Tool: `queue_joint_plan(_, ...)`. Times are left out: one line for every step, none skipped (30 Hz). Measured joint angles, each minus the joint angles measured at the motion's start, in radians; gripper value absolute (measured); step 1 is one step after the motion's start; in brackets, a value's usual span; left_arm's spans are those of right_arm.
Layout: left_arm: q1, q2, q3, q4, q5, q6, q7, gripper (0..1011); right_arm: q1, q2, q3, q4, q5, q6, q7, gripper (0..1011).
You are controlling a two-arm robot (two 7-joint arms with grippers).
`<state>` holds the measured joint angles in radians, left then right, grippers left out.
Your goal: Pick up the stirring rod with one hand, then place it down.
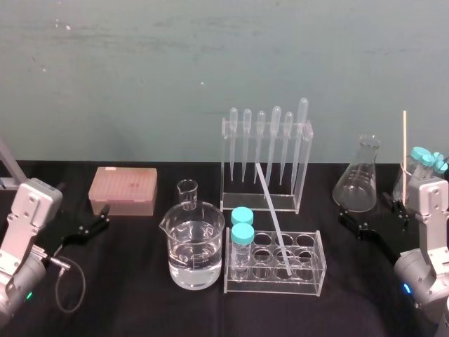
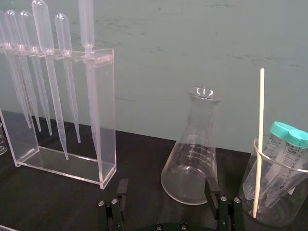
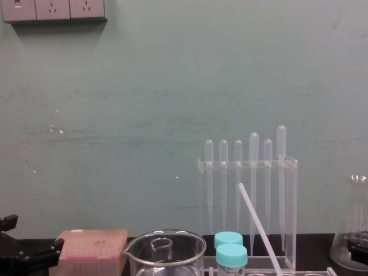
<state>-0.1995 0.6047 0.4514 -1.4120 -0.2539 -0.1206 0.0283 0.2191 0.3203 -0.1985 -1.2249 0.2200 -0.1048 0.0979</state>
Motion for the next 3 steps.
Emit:
queue_joint_plan(0.000,0.000,0.000,0.000,0.000,0.000,0.000,1000,0.000,0.000,0.000,0.000,0.000,-0.001,0.000,1003)
queue_joint_plan(0.000,0.000,0.000,0.000,0.000,0.000,0.000,1000,0.000,0.000,0.000,0.000,0.000,-0.001,0.000,1002)
queue_joint_plan(0.000,0.000,0.000,0.000,0.000,0.000,0.000,1000,0.001,0.000,0.000,0.000,0.000,-0.002,0.000,1003)
